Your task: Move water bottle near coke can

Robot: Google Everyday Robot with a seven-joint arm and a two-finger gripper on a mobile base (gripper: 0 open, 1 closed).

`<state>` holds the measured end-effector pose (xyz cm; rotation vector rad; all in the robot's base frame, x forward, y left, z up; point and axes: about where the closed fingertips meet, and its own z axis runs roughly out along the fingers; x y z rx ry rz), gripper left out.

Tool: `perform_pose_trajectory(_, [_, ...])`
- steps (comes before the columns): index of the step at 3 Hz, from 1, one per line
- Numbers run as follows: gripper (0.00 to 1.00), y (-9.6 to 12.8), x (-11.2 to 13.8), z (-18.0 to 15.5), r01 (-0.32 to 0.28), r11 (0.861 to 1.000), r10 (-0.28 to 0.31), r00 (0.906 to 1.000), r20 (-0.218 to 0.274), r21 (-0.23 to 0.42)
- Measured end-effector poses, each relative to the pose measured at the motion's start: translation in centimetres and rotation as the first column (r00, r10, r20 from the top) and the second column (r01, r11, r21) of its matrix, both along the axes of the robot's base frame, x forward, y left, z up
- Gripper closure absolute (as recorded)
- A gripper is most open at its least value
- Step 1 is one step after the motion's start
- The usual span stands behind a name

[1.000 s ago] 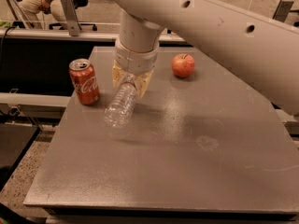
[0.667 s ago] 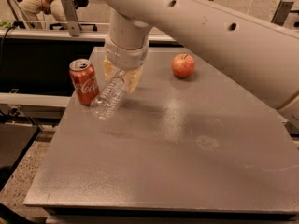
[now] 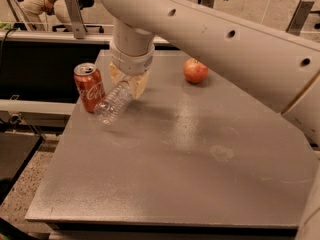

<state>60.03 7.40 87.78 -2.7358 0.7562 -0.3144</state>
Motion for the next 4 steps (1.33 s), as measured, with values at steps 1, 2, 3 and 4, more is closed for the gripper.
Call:
perform_pose_trajectory(1, [0.59, -0.3, 1.1, -1.1, 0.024, 1.0, -0.024, 0.9997, 0.003, -0.012])
perform_pose_trajectory(2, [0.34, -0.5, 1.9, -2.1, 0.043, 0.999, -0.044, 0.999, -0.005, -0.019])
perform_pose_trajectory(3, [0.11, -0.8, 2.3, -2.5, 0.058, 0.998, -0.058, 0.9982, -0.01, -0.021])
perform_pose_trajectory(4, [0.0, -0.7, 2.3, -2.6, 0.057, 0.998, -0.057, 0.9983, -0.011, -0.022])
